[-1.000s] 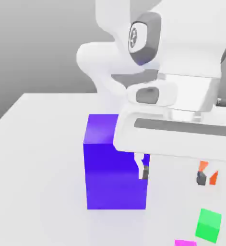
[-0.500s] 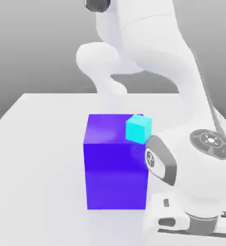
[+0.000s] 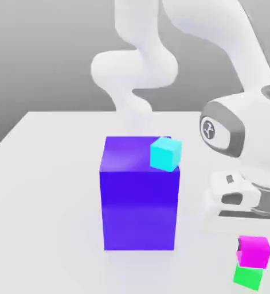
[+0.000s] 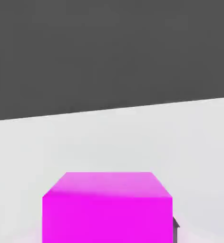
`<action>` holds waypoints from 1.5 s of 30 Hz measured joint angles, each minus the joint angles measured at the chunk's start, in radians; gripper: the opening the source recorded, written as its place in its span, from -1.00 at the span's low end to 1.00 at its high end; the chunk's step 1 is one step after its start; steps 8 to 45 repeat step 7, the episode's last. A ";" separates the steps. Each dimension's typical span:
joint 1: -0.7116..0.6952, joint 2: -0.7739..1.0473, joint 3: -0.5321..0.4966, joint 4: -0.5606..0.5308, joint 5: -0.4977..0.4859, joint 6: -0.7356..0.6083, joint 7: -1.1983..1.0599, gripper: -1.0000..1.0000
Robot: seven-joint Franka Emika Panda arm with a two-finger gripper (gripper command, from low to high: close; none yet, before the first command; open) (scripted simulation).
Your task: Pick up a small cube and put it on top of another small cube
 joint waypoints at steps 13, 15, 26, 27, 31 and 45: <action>0.042 0.107 -0.045 0.000 -0.079 0.100 0.067 1.00; 0.042 0.107 -0.045 0.000 -0.079 0.100 0.067 1.00; 0.042 0.107 -0.045 0.000 -0.079 0.100 0.067 1.00; 0.042 0.107 -0.045 0.000 -0.079 0.100 0.067 1.00; 0.042 0.107 -0.045 0.000 -0.079 0.100 0.067 1.00; 0.042 0.107 -0.045 0.000 -0.079 0.100 0.067 1.00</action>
